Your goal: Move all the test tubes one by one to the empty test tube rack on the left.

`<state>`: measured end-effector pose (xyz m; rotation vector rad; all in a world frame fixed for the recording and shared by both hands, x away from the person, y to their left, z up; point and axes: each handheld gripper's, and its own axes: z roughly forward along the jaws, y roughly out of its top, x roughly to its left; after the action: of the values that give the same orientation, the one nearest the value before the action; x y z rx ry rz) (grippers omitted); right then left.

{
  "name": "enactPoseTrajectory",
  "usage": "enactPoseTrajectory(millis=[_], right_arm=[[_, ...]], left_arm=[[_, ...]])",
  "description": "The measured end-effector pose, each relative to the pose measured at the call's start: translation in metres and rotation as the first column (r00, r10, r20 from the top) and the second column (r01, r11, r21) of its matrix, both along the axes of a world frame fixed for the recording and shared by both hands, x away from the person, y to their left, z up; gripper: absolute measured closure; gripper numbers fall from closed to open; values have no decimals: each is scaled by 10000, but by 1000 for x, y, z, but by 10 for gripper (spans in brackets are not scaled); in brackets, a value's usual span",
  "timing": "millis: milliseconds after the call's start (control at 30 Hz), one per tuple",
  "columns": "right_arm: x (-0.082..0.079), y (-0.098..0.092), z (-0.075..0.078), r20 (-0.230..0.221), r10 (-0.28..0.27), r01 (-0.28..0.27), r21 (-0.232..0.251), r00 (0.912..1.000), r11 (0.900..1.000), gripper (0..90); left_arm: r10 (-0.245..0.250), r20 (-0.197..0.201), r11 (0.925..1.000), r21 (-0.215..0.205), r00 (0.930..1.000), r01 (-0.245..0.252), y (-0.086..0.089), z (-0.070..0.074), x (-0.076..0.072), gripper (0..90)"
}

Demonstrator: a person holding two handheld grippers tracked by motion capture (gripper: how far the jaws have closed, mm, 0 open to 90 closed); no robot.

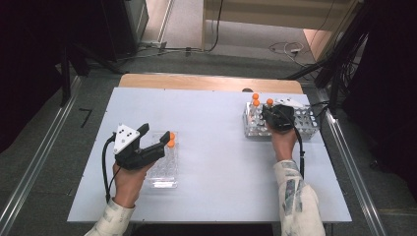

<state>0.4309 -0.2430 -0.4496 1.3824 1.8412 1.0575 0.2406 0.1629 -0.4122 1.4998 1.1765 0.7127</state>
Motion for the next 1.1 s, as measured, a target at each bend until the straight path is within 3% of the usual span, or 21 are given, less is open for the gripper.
enactPoseTrajectory(millis=[167, 600, 833, 1100], right_arm=[[-3, -1, 8, 193, 49, -50, 78, 9998, 10000, 717], [-21, -6, 55, 1239, 249, -275, 192, 9920, 9994, 719], [-36, -9, 60, 1006, 610, -657, 442, 9931, 9969, 719], [-66, 3, 59, 1103, 1662, -1720, 460, 9799, 9840, 719]], left_arm=[[-1, -5, 10000, -2, 10000, 1, 1, 0, 0, 248], [-5, 6, 10000, -44, 10000, 5, 0, 1, 0, 248], [-18, 12, 10000, -49, 10000, 18, 1, 1, 0, 247], [-51, 25, 10000, -39, 10000, 51, -1, 1, -1, 245]])
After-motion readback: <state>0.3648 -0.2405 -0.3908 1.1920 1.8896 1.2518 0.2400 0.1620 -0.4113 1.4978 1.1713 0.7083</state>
